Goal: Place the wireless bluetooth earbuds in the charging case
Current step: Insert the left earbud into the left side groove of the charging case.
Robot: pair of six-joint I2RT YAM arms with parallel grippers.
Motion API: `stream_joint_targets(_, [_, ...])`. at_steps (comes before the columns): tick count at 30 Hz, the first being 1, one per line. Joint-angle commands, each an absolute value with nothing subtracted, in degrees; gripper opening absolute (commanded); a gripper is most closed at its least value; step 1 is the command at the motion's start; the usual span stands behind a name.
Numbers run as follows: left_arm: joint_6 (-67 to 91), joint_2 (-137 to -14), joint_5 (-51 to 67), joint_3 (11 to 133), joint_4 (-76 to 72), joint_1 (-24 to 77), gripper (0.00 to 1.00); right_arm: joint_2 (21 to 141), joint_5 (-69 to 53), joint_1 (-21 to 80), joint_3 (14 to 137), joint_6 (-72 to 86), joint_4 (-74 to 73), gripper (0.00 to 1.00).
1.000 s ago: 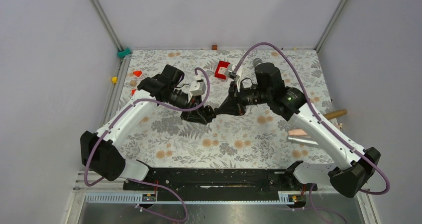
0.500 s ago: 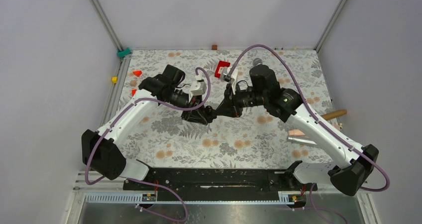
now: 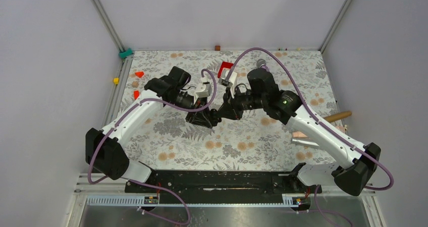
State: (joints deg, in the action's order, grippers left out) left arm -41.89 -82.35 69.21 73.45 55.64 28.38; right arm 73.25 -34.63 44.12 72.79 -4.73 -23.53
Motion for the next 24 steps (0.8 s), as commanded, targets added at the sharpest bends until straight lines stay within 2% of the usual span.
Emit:
stream_joint_targets(1, [-41.94,-82.24,71.59,73.29,54.71,28.94,0.00,72.95,-32.01,45.13,74.57,-6.88,-23.00,0.18])
stream_joint_targets(24, [-42.11,-82.71,70.68,73.13,54.74,29.79,0.00,73.81,-28.94,47.15,74.88,-8.64,-23.76,0.19])
